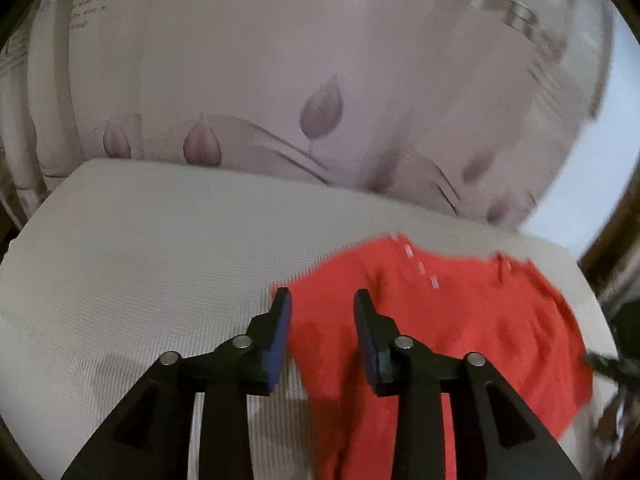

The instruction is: Fold small clothes

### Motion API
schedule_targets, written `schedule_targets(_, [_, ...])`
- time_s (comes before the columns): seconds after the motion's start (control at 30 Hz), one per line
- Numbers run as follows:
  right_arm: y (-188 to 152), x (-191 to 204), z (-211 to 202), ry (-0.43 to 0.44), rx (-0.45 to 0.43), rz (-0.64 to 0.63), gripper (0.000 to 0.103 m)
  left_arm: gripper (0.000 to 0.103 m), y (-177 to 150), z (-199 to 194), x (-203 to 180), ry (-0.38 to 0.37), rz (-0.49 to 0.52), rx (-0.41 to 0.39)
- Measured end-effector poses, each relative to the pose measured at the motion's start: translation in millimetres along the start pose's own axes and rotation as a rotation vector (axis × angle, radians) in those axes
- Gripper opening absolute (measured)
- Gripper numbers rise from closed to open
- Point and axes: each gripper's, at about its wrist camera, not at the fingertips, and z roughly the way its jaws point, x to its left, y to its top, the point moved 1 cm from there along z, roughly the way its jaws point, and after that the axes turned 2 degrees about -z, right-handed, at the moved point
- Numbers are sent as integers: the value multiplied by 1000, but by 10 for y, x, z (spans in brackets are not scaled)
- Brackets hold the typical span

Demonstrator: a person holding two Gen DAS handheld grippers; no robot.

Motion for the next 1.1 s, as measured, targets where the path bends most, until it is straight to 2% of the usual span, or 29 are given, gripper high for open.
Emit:
schedule_targets(0.07, [-37, -73, 16, -32, 9, 14, 8, 55, -174, -44, -17, -21, 4, 51])
schedule_targets(0.2, [-44, -170, -37, -22, -19, 53, 7, 60, -472, -72, -1, -95, -53, 144])
schedule_targets(0.23, [-45, -183, -44, -17, -25, 62, 10, 60, -545, -86, 11, -110, -76, 168])
schedule_targets(0.3, [-82, -209, -144, 8, -55, 94, 12, 61, -644, -131, 53, -138, -107, 187])
schedule_targets(0.37, [-125, -187, -254, 10, -70, 94, 14, 66, -722, -192, 89, -160, -138, 190])
schedule_targets(0.47, [-209, -135, -358, -6, -68, 69, 35, 68, -811, -241, 119, -201, -155, 196])
schedule_targets(0.53, [-273, -121, -363, -16, -47, 57, 54, 71, -821, -238, 89, -228, -143, 200])
schedule_targets(0.6, [-314, -111, -320, -42, -32, 45, 58, 78, -834, -228, 37, -253, -127, 204])
schedule_targets(0.63, [-339, -108, -288, -43, -20, 43, 58, 83, -838, -220, 23, -259, -117, 204])
schedule_targets(0.9, [-365, 65, -98, -87, 15, -69, 58, 89, -796, -96, -102, -261, -29, 197])
schedule_targets(0.97, [-357, 80, -55, -87, 28, -77, 53, 89, -802, -96, -107, -266, -5, 202])
schedule_targets(1.07, [-335, 53, -36, -103, 37, -63, 35, 88, -793, -92, -57, -296, -29, 208])
schedule_targets(1.1, [-339, 24, -19, -92, 51, -44, 15, 87, -793, -98, -31, -304, -37, 210])
